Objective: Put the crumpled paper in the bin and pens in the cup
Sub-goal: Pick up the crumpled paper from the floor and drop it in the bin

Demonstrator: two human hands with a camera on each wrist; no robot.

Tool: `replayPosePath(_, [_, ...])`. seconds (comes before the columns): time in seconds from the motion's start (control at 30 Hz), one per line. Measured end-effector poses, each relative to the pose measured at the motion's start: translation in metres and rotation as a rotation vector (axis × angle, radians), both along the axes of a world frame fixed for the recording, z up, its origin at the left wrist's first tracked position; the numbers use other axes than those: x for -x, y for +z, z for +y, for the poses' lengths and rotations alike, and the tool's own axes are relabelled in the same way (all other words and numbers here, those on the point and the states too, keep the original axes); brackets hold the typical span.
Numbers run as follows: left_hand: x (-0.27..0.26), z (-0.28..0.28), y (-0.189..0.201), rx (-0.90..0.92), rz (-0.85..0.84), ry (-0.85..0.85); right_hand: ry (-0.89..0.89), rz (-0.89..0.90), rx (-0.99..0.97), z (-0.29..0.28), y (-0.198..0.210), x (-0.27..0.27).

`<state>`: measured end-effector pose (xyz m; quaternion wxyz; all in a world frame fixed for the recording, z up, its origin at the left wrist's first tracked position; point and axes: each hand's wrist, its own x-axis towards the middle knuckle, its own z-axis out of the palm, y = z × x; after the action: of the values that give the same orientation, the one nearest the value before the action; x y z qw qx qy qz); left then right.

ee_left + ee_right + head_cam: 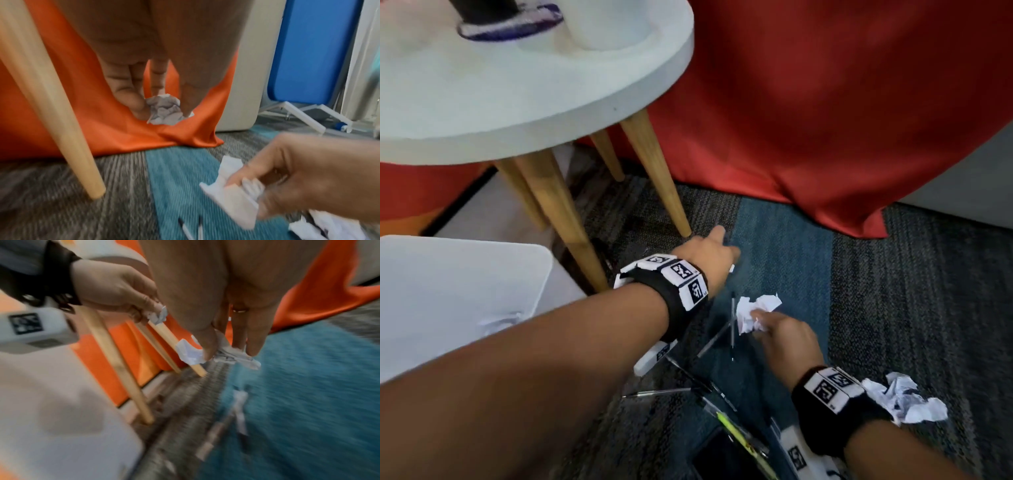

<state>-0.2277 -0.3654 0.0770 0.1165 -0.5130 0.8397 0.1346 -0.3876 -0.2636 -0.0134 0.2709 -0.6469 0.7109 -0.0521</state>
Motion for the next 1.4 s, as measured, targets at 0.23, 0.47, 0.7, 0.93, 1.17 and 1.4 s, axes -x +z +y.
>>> replayPosePath(0.23, [-0.073,0.056,0.122,0.267,0.125,0.099,0.096,-0.326,0.250,0.008,0.080,-0.074])
replayPosePath(0.47, [-0.189,0.127,0.152,0.313,0.099,0.428,0.311,-0.500,0.447,0.012,0.145,-0.148])
replayPosePath(0.7, [-0.236,0.154,0.113,0.138,-0.001,0.665,0.495,-0.491,0.484,0.014,0.180,-0.204])
replayPosePath(0.93, [-0.258,0.169,0.106,0.139,-0.039,0.714,0.680,-0.419,0.505,0.013,0.190,-0.236])
replayPosePath(1.17, [-0.259,0.170,0.123,0.244,-0.054,0.734,0.617,-0.498,0.496,0.013,0.197,-0.241])
replayPosePath(1.4, [-0.220,0.162,0.155,0.432,0.093,0.643,0.613,-0.451,0.397,0.006,0.182,-0.245])
